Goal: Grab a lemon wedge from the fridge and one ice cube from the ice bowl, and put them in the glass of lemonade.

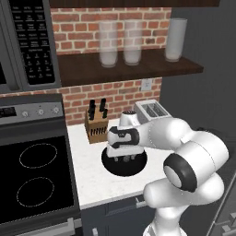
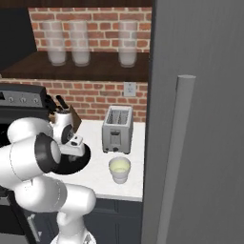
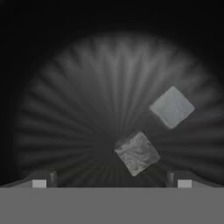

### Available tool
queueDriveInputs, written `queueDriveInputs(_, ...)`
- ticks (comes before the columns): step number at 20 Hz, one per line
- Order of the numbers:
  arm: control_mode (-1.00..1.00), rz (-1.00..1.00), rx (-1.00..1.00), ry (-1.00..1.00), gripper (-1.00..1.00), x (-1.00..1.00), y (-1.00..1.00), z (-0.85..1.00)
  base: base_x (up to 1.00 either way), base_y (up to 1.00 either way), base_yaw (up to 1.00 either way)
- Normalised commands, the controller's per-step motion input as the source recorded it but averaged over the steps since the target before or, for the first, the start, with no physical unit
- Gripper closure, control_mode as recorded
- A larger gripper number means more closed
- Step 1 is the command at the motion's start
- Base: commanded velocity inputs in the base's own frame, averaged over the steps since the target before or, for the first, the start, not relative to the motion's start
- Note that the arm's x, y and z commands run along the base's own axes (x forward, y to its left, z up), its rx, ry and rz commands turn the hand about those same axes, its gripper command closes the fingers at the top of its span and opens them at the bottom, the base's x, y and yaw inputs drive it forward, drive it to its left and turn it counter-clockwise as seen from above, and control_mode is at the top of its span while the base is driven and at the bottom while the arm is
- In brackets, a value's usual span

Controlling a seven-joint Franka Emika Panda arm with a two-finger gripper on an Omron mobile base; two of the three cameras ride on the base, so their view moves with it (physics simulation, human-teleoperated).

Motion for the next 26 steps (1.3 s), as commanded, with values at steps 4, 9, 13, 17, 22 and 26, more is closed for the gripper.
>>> queueDriveInputs(4,-1.00,0.01,0.00,0.00,-1.00,0.28,0.02,-0.18,0.00,0.00,0.00)
queueDriveInputs(9,-1.00,0.03,0.00,0.00,-1.00,0.01,0.05,-0.16,0.00,0.00,0.00)
queueDriveInputs(13,-1.00,0.06,0.00,0.00,-1.00,0.00,0.16,-0.04,0.00,0.00,0.00)
queueDriveInputs(17,-1.00,0.10,0.00,0.00,-1.00,0.00,0.14,-0.03,0.00,0.00,0.00)
queueDriveInputs(22,-1.00,0.07,0.00,0.00,-1.00,0.00,0.01,0.00,0.00,0.00,0.00)
queueDriveInputs(26,-1.00,0.02,0.00,0.00,-1.00,0.02,-0.01,-0.06,0.00,0.00,0.00)
